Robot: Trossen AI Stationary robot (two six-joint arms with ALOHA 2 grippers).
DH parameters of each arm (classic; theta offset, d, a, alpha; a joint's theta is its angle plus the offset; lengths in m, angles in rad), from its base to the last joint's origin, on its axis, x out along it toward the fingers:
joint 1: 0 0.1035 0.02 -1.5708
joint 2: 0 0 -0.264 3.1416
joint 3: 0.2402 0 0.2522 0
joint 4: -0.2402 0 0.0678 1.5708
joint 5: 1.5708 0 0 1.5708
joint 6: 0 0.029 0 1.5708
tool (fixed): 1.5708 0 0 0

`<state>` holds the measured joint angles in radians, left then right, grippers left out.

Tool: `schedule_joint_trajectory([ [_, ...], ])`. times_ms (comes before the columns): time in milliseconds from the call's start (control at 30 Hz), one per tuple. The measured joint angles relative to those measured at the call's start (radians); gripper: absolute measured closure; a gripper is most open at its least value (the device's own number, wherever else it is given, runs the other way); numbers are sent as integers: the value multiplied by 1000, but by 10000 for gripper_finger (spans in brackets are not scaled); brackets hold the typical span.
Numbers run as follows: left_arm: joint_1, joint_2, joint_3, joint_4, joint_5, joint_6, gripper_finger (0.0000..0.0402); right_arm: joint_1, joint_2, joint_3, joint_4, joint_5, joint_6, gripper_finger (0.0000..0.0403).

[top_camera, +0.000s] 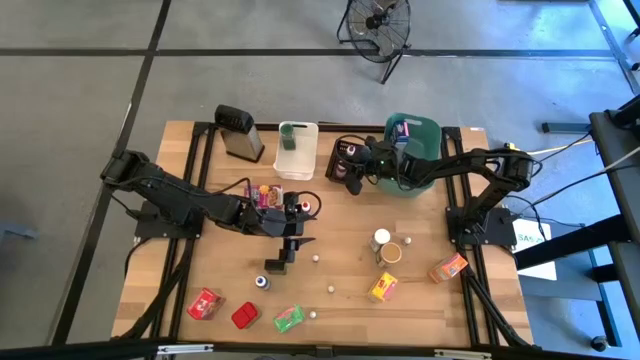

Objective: Pick & Place Kitchen Items
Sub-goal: Put the large pink food coloring bottle into the black bin

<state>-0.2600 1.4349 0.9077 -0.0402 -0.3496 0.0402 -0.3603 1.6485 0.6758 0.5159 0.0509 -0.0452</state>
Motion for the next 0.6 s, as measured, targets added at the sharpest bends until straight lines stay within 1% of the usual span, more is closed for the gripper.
schedule_joint_trajectory([
  [100,0,0,0,0,0,0,158,0,0,0,0,-2,-8,358],
  [233,0,0,0,0,0,0,159,0,0,0,-2,-3,-12,343],
  [433,0,0,0,0,0,0,158,1,0,0,3,-65,-34,336],
  [600,0,0,0,0,0,0,159,1,0,1,3,-55,-23,334],
])
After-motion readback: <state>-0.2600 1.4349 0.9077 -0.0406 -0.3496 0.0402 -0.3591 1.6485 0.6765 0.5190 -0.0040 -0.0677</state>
